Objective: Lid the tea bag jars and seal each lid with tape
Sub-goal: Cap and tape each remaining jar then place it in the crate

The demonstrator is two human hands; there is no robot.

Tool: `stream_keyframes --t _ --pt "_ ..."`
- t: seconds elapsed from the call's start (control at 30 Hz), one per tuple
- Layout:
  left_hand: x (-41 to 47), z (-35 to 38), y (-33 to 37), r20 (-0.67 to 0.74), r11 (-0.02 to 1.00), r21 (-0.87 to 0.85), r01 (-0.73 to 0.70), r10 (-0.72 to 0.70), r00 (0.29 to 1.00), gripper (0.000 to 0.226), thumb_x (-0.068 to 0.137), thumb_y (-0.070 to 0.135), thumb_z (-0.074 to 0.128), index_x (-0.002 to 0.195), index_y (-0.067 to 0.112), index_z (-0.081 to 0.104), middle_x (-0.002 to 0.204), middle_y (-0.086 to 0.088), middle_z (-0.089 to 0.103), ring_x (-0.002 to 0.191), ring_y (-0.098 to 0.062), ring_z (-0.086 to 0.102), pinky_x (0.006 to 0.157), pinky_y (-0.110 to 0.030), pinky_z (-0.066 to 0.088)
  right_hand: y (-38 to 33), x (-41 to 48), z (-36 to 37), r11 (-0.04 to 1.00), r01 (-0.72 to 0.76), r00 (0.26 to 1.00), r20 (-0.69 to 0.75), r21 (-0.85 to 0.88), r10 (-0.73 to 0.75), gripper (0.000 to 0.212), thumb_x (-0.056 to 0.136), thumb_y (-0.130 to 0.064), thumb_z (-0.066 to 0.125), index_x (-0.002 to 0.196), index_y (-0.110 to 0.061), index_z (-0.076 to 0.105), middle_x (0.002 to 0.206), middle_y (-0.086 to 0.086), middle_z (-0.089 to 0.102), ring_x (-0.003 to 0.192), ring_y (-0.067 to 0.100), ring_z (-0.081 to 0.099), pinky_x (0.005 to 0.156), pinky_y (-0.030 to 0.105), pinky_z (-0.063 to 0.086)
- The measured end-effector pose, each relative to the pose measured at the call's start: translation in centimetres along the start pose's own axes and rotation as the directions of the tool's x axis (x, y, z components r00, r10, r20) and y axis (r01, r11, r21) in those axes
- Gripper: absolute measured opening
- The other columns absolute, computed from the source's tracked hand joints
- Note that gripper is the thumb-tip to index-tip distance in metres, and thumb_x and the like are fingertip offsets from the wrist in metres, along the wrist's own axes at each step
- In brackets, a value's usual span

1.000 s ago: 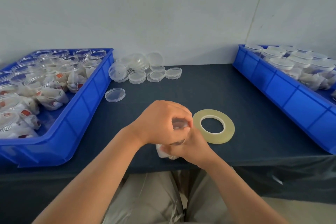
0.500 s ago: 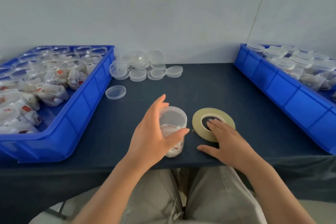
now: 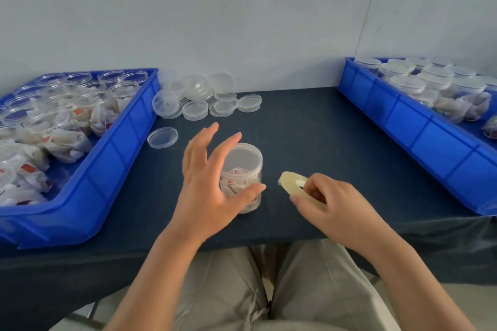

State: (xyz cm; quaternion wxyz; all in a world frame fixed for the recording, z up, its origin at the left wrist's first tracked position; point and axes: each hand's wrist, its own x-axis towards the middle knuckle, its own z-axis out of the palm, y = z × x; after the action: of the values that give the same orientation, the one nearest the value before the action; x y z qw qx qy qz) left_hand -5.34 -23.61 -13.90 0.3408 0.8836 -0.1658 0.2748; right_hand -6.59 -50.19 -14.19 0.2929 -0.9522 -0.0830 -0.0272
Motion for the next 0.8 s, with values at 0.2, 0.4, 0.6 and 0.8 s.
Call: stream_keyframes --t 0.2,0.4,0.6,0.8 --pt "-2.7 1.0 5.0 -0.108 0.998 -0.054 -0.015 0.009 0.994 0.042 0.096 0.056 0.066 0.122 0.024 0.078 0.138 0.013 0.063 0.141 -0.011 0.048 0.116 -0.035 0.042 -3.5 -2.5 -1.7 0.954 0.219 0.97 -0.155 0.207 -0.189 0.037 0.085 -0.065 0.057 0.087 -0.028 0.053 0.074 -0.005 0.057 0.06 0.016 0.049 0.054 0.026 0.04" --pt "-2.3 -0.1 6.9 -0.1 0.926 -0.358 0.122 -0.168 0.981 0.023 0.089 0.055 0.073 0.109 0.044 0.073 0.12 0.024 0.072 0.122 -0.004 0.065 0.097 -0.014 0.048 -5.0 -3.4 -2.0 0.938 0.303 0.941 -0.209 0.166 -0.266 0.036 0.087 -0.058 0.06 0.085 -0.023 0.05 0.07 -0.003 0.051 0.062 0.023 0.046 0.052 0.026 0.034" --pt "-2.2 0.0 6.9 -0.198 0.939 -0.335 0.078 -0.151 0.968 0.01 0.097 0.031 0.075 0.101 0.024 0.08 0.11 0.018 0.076 0.112 -0.006 0.071 0.092 -0.012 0.048 -5.0 -3.5 -1.5 0.941 0.312 0.939 -0.194 0.134 -0.284 0.034 0.085 -0.058 0.06 0.085 -0.026 0.05 0.075 -0.007 0.053 0.063 0.017 0.047 0.055 0.02 0.035" --pt "-2.7 0.0 7.6 -0.184 0.978 -0.203 0.04 -0.078 0.98 0.021 0.107 0.038 0.052 0.112 0.028 0.069 0.106 0.02 0.077 0.09 0.0 0.071 0.07 -0.02 0.054 -4.9 -3.3 -0.5 0.917 0.244 0.966 -0.163 0.316 -0.201 0.036 0.087 -0.066 0.057 0.096 -0.031 0.052 0.076 -0.001 0.058 0.062 0.02 0.051 0.054 0.028 0.04"
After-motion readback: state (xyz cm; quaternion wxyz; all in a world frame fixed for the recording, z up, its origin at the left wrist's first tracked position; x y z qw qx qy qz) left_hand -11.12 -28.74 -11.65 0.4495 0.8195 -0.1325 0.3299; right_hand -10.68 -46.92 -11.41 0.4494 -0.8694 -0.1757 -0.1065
